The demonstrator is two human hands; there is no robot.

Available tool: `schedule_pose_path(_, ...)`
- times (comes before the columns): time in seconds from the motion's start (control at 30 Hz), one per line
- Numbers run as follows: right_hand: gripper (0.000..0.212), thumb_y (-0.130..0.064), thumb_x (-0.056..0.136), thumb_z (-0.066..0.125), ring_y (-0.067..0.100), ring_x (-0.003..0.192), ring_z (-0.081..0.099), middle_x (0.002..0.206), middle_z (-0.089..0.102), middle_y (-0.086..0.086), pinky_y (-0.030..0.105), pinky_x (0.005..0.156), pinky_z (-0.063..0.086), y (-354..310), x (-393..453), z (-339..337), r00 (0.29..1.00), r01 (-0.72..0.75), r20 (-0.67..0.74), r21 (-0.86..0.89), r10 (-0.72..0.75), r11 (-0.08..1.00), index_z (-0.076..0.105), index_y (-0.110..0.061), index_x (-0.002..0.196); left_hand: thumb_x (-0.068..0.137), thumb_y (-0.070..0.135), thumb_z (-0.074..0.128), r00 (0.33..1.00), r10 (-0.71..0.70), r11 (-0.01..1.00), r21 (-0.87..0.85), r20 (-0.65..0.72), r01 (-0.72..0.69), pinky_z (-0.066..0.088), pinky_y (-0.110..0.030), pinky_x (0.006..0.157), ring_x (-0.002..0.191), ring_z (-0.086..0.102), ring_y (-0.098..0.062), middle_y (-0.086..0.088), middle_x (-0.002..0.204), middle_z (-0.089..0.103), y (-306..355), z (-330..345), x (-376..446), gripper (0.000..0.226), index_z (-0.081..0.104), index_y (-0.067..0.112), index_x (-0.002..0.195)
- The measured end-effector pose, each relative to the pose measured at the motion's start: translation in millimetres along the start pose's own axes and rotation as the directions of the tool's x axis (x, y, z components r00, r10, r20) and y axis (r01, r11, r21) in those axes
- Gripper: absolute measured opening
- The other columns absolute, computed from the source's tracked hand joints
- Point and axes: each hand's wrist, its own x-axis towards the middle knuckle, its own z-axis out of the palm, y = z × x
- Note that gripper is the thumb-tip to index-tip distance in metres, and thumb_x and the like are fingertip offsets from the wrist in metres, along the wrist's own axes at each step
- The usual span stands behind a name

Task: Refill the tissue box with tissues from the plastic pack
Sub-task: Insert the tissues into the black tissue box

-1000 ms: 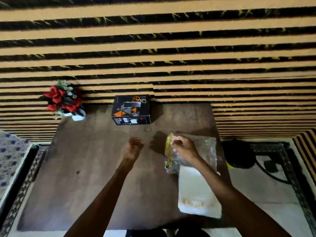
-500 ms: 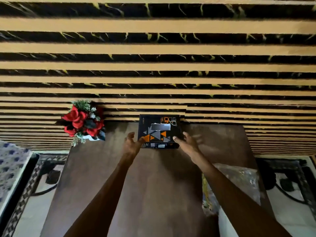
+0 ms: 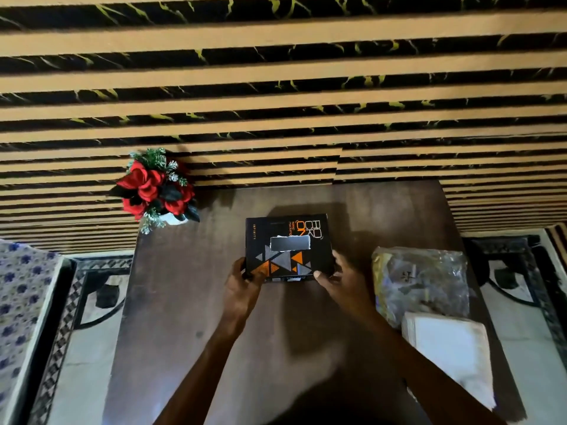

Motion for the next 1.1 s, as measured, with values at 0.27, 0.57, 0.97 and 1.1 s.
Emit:
schedule_pose_path(0.27, 0.07, -0.055, 0.086, 0.059, 0.017, 0.096, 0.069, 0.114, 0.071, 0.002, 0.019, 0.079, 0.054, 47.4, -115.9, -8.8, 0.998, 0.013, 0.058, -0.171, -0.004, 0.985, 0.031, -0.034, 0.146, 0.088, 0.025, 0.065, 0.998, -0.03, 0.998, 0.052, -0.055, 0.032, 0.051, -0.014, 0.068, 0.093, 0.063, -0.004, 0.005, 0.114, 0.063, -44.1, -0.1, -107.7, 0.047, 0.046, 0.021, 0.131)
schedule_pose_path(0.57, 0.066, -0.029, 0.087, 0.068, 0.018, 0.095, 0.07, 0.113, 0.072, 0.004, 0.029, 0.089, 0.056, 95.5, -151.1, 8.3, 0.99, 0.06, 0.126, -0.025, -0.056, 0.998, 0.037, -0.022, 0.145, 0.087, 0.024, 0.067, 0.994, -0.091, 0.989, 0.11, -0.059, 0.097, 0.052, -0.031, 0.088, 0.112, 0.061, -0.023, -0.007, 0.13, 0.058, -70.5, -5.9, -163.8, 0.053, 0.043, 0.012, 0.133)
schedule_pose_path(0.97, 0.027, -0.016, 0.091, 0.063, 0.018, 0.095, 0.065, 0.116, 0.07, 0.008, 0.022, 0.082, 0.046, 68.1, -85.4, -15.7, 0.999, 0.012, 0.048, -0.104, -0.008, 0.994, 0.067, -0.01, 0.117, 0.058, 0.075, 0.068, 0.868, 0.161, 0.378, 0.783, 0.469, -0.493, 0.004, -0.058, 0.12, 0.15, -0.008, -0.028, -0.002, 0.163, -0.003, -28.8, 35.9, -104.1, 0.126, 0.004, 0.022, 0.153)
schedule_pose_path(1.1, 0.025, -0.012, 0.089, 0.064, 0.016, 0.086, 0.062, 0.096, 0.067, 0.004, 0.043, 0.089, 0.057, 68.8, -74.4, -12.4, 0.998, -0.016, 0.059, -0.074, 0.02, 0.997, 0.068, -0.006, 0.113, 0.057, 0.069, 0.074, 0.865, 0.087, 0.367, 0.791, 0.495, -0.489, -0.003, -0.06, 0.116, 0.149, -0.013, -0.03, -0.001, 0.163, -0.011, -28.6, 42.5, -92.2, 0.131, -0.003, 0.022, 0.152)
